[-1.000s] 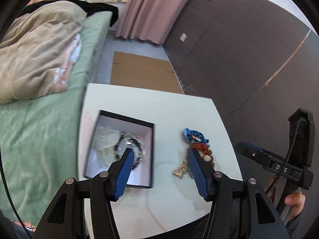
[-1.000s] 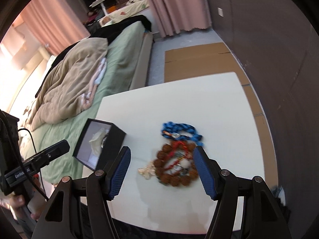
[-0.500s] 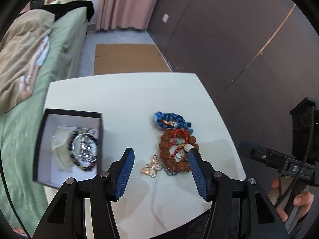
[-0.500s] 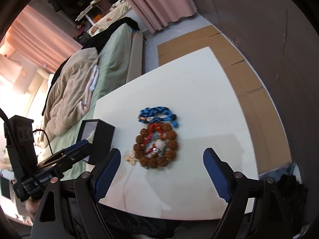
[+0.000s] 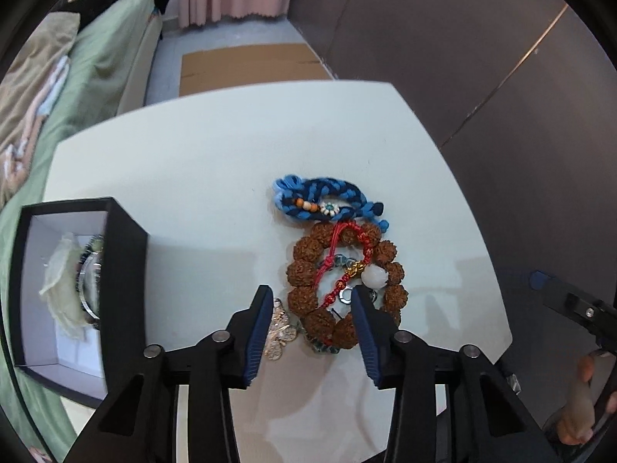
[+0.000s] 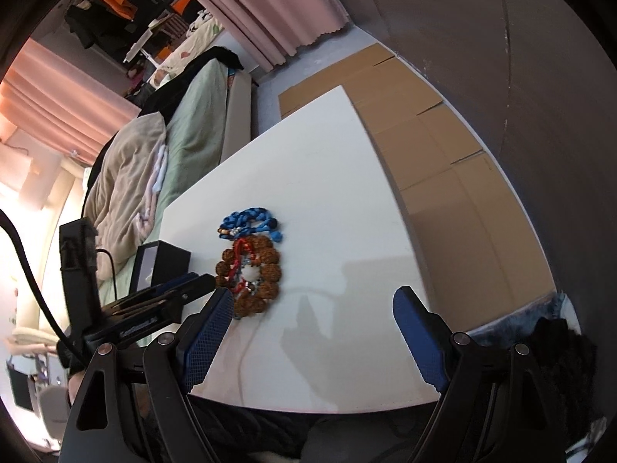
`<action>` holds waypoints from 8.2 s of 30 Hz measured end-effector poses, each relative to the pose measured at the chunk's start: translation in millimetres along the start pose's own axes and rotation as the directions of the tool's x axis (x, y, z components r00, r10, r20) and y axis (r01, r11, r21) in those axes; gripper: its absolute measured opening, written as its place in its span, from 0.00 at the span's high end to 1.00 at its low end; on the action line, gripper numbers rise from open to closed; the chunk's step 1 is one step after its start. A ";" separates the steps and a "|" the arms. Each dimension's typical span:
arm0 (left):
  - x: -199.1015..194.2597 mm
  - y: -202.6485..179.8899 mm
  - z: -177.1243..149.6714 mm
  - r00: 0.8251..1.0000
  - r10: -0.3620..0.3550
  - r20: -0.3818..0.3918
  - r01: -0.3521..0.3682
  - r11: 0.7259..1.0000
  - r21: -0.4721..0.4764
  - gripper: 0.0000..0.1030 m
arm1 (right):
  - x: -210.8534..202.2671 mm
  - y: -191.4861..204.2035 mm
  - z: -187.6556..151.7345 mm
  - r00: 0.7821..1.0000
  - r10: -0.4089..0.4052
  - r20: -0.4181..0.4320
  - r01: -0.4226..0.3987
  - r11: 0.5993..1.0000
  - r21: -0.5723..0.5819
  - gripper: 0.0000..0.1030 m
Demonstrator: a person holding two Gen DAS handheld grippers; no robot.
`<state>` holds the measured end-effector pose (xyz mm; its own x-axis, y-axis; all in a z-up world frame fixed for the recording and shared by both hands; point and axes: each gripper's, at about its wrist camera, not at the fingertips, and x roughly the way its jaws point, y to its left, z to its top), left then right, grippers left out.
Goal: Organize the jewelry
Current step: 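Reach and grasp the brown rudraksha bead bracelet with the left gripper, then lift the rudraksha bracelet and carry it toward the black box with the left gripper, then lower the rudraksha bracelet into the box with the left gripper while the right gripper grasps the blue braided bracelet, then carry the blue braided bracelet into the box and open the right gripper, then grasp the grey stone bead bracelet with the left gripper and carry it toward the box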
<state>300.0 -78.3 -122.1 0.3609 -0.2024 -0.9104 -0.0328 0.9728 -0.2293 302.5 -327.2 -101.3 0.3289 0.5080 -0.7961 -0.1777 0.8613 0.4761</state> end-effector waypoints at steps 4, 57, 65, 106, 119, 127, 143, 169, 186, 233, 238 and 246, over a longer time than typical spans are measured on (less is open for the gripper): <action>17.0 3.2 0.9 0.998 0.043 -0.046 -0.044 0.999 -0.019 0.70 | 0.0 -8.8 -1.3 1.000 0.016 -0.002 -0.016 1.000 0.023 0.18; -17.1 15.5 4.7 0.985 -0.153 -0.085 0.151 0.988 -0.023 0.79 | 38.9 19.3 13.0 0.995 0.084 -0.061 -0.084 0.996 0.001 0.18; -10.9 13.3 16.7 0.988 -0.133 -0.076 0.131 0.991 -0.037 0.79 | 31.4 13.9 11.9 0.996 0.075 -0.045 -0.074 0.997 0.012 0.18; -140.1 47.6 13.5 0.969 -0.094 0.227 0.097 0.995 -0.002 0.81 | 86.3 60.1 42.9 0.991 0.027 -0.129 -0.036 0.997 -0.066 0.42; -156.1 106.1 3.9 0.965 -0.026 0.262 0.058 0.992 -0.113 0.81 | 144.3 122.3 51.3 0.972 -0.084 -0.222 0.025 0.967 -0.255 0.42; -148.5 125.3 -1.5 0.969 -0.030 0.247 0.067 0.987 -0.143 0.81 | 165.7 125.7 48.5 0.954 -0.203 -0.220 0.129 0.943 -0.307 0.80; -72.3 140.3 7.0 0.989 -0.092 0.116 0.114 0.972 -0.205 0.80 | 59.3 103.8 36.6 0.994 -0.089 -0.058 0.075 0.974 -0.212 0.89; -130.7 201.7 -19.1 0.973 -0.049 0.225 0.114 0.952 -0.283 0.68 | 78.5 246.3 18.0 0.990 0.073 -0.117 -0.113 0.915 -0.387 0.89; -158.8 232.3 -45.4 0.966 -0.006 0.259 0.094 0.939 -0.330 0.68 | 142.5 273.4 9.0 0.969 0.069 -0.238 -0.132 0.956 -0.261 0.85; -18.7 18.2 3.8 0.998 -0.063 -0.030 0.064 0.997 0.040 0.68 | 12.3 37.2 2.5 0.997 -0.079 -0.006 0.079 0.997 -0.001 0.35; 5.4 11.7 7.8 0.997 -0.025 -0.068 0.028 0.999 0.045 0.68 | 5.7 19.8 1.1 0.996 -0.088 0.007 0.088 0.996 0.021 0.35; 26.6 3.9 3.6 0.995 0.050 -0.083 -0.043 0.996 0.077 0.70 | 4.3 -2.2 -1.1 0.997 -0.071 -0.014 0.072 0.995 0.064 0.35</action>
<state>312.8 -79.5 -146.0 0.2804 -0.1626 -0.9460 0.0240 0.9864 -0.1624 303.3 -326.9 -106.2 0.3282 0.4453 -0.8331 -0.0941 0.8929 0.4402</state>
